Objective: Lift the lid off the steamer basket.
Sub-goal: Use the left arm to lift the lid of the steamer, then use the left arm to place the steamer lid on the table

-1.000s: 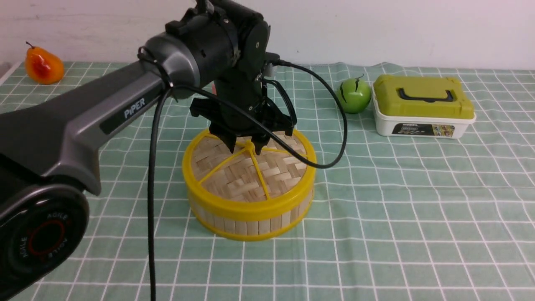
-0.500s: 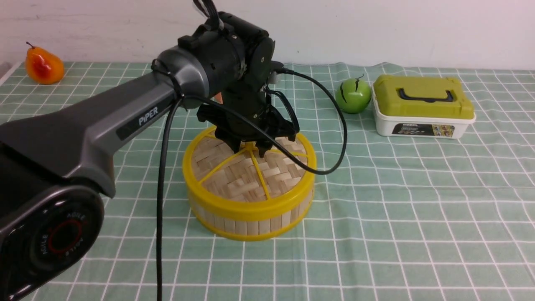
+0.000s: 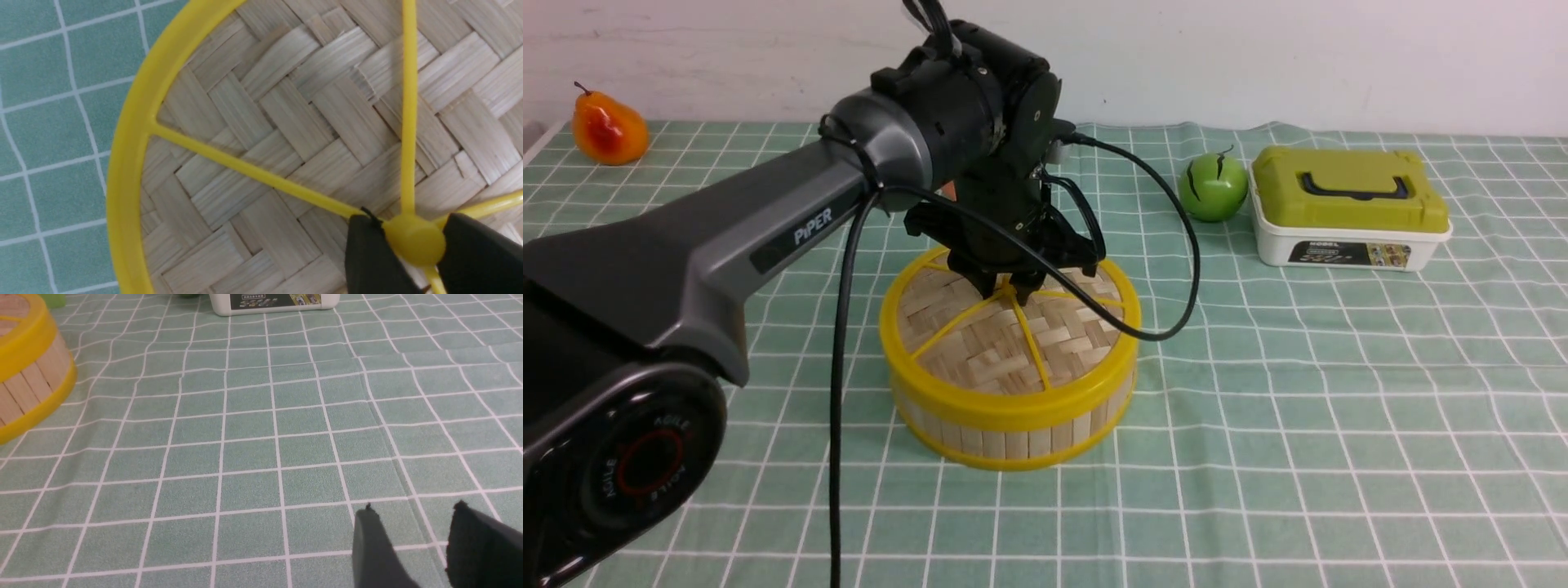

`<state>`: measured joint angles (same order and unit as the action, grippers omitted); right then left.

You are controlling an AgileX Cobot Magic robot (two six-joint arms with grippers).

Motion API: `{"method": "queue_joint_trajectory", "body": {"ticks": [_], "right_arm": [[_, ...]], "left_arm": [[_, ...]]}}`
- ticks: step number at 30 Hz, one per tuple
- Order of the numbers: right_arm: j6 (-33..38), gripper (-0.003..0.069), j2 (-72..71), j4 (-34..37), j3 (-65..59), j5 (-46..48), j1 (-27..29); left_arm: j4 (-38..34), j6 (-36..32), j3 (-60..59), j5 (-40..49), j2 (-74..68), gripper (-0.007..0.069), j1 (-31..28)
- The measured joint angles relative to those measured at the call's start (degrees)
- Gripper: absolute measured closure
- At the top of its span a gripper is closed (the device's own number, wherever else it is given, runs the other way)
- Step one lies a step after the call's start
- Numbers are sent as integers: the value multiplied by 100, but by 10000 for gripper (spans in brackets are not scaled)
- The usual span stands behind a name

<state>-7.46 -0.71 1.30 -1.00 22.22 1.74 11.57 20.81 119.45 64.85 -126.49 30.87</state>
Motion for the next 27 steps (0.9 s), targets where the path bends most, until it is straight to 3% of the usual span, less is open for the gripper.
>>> {"method": "queue_joint_trajectory", "body": {"ticks": [4,19,27], "right_arm": [[0,417,0,0,0,0,0],[0,417,0,0,0,0,0],[0,417,0,0,0,0,0]], "left_arm": [[21,0,29,-45,0,512,0],[27,0,-24,166,352,512,0],[609,0,-24,453,1688,512,0]]}}
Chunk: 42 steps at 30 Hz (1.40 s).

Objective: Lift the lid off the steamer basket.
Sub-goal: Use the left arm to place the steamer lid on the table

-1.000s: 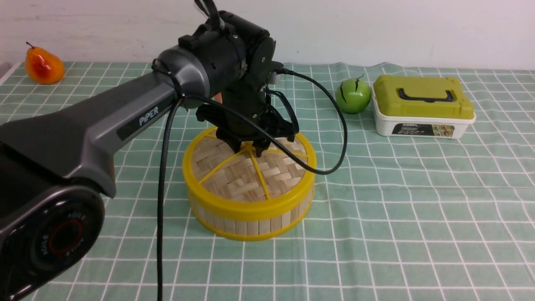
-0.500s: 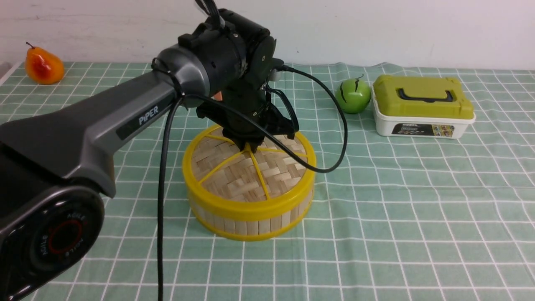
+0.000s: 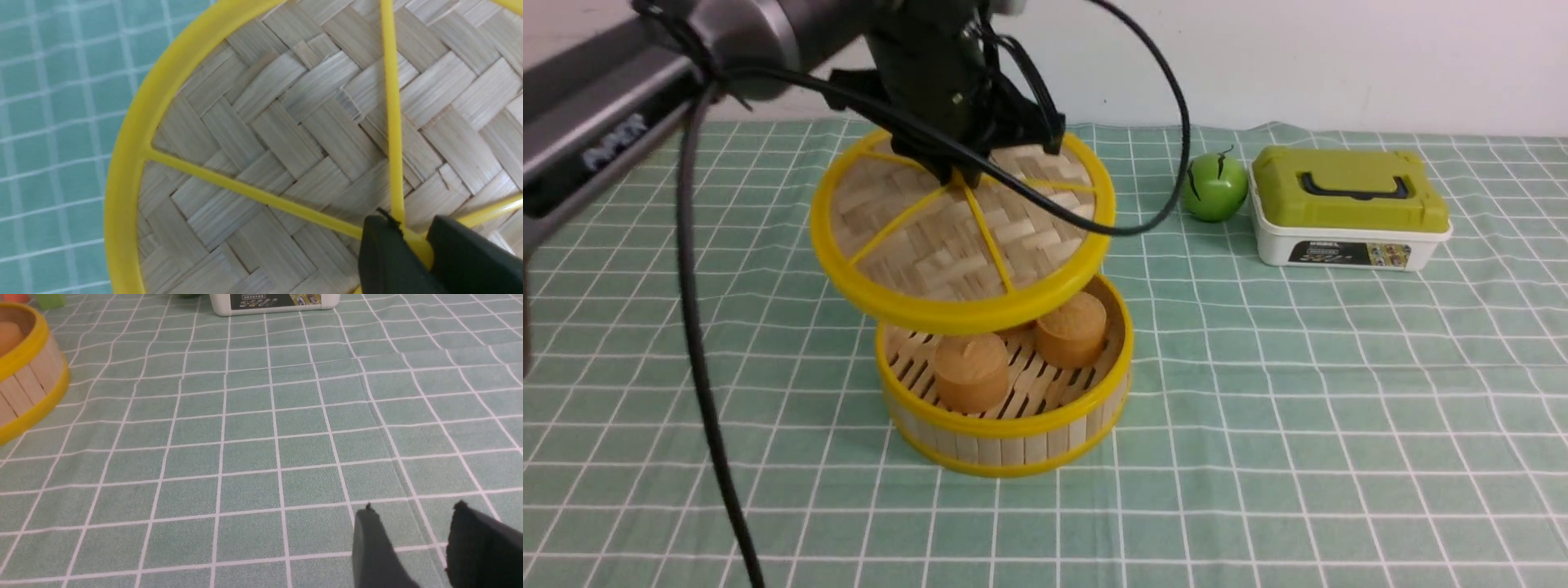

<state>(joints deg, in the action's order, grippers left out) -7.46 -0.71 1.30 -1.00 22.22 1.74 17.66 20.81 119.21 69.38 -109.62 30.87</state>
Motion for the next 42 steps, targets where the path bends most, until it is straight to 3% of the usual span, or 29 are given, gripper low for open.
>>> {"method": "queue_joint_trajectory", "body": {"ticks": [8,15,21,31,34,39,42], "right_arm": [[0,417,0,0,0,0,0],[0,417,0,0,0,0,0],[0,417,0,0,0,0,0],[0,417,0,0,0,0,0],[0,417,0,0,0,0,0],[0,417,0,0,0,0,0],[0,417,0,0,0,0,0]], "left_arm": [[495,-21,-780,186,1162,512,-385],[260,733,-3135,127,1969,512,-1506],[211,1274,-5283,-1503,1833,512,-1940],[141,1328,-5584,-2917,1227,506,-1940],[148,1328,-5584,-3185,1101,455,-1940],[170,1328,-5584,-3453,1025,289,-1940],[174,1328,-5584,-3346,1101,229,-1940]]}}
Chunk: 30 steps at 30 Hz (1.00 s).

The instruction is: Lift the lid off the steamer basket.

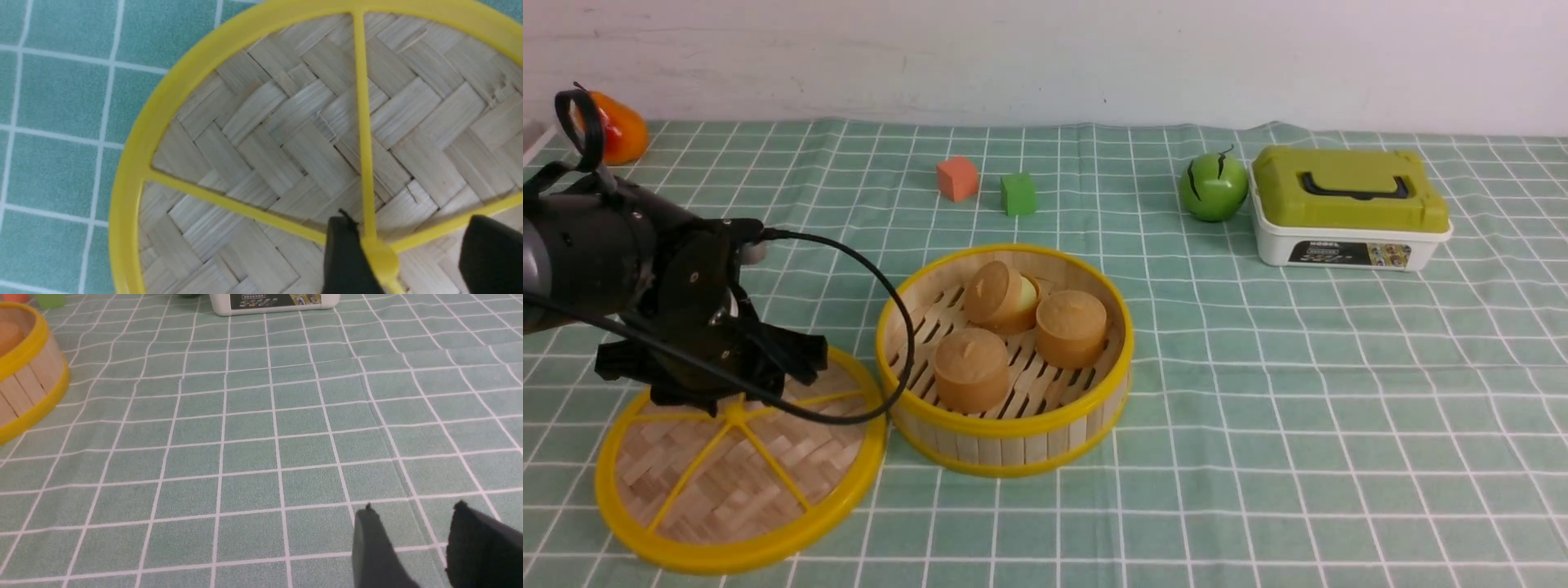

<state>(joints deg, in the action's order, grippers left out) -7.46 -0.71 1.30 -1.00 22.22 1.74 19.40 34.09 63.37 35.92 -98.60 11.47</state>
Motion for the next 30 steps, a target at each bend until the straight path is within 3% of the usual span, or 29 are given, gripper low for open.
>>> {"method": "queue_joint_trajectory", "body": {"ticks": [4,6,9,10,12,20,30], "right_arm": [[0,417,0,0,0,0,0],[0,417,0,0,0,0,0],[0,417,0,0,0,0,0],[0,417,0,0,0,0,0],[0,417,0,0,0,0,0],[0,417,0,0,0,0,0],[0,417,0,0,0,0,0]], "left_arm": [[-16,-10,121,529,385,235,0],[-61,-166,253,933,734,307,0],[-290,-684,458,1622,1427,517,0],[-311,-742,466,1703,1477,532,0],[-601,-992,461,2146,2082,636,0],[-1646,-1330,-589,2165,4594,637,0],[-2941,-1671,-3343,182,7461,637,0]]}}
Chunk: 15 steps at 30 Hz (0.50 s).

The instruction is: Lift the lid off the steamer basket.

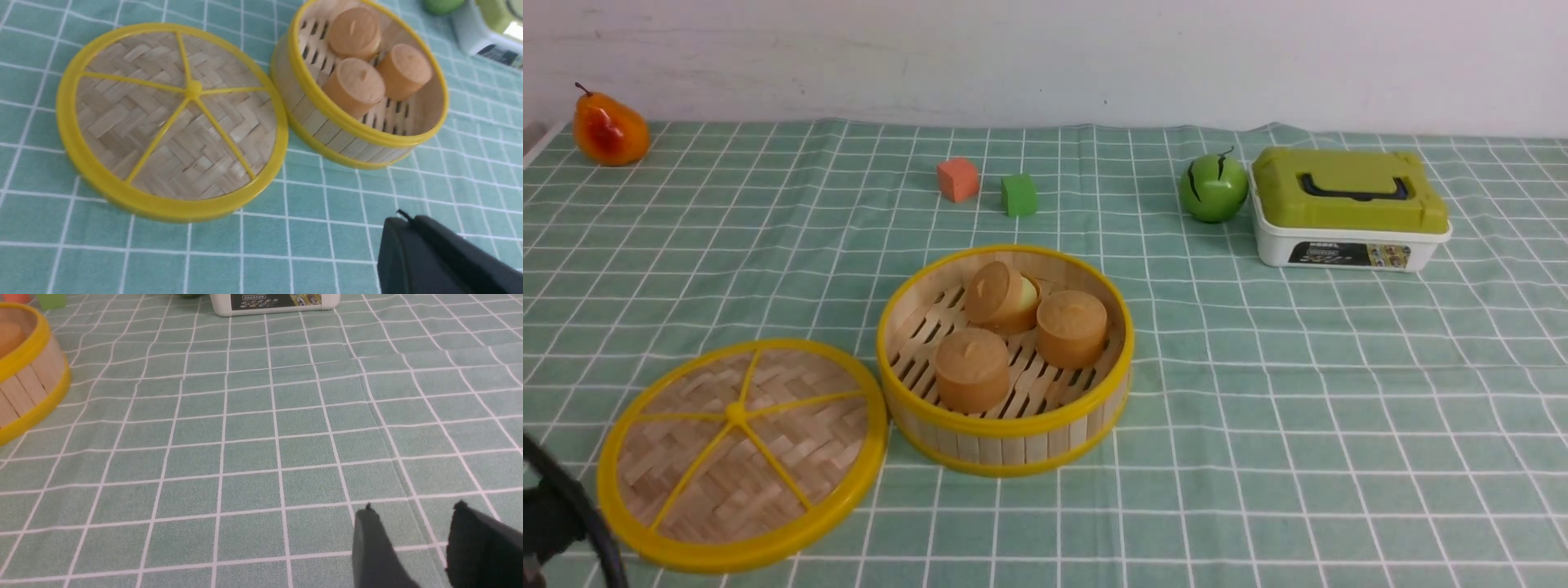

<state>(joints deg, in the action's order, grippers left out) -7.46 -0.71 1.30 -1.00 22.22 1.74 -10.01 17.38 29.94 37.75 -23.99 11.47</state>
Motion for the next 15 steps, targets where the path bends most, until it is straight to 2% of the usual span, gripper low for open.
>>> {"method": "queue_joint_trajectory", "body": {"ticks": [7,15], "right_arm": [[0,417,0,0,0,0,0],[0,417,0,0,0,0,0]], "left_arm": [[-644,-455,-855,-654,619,637,0],[-823,-500,-947,-1254,619,637,0]]}}
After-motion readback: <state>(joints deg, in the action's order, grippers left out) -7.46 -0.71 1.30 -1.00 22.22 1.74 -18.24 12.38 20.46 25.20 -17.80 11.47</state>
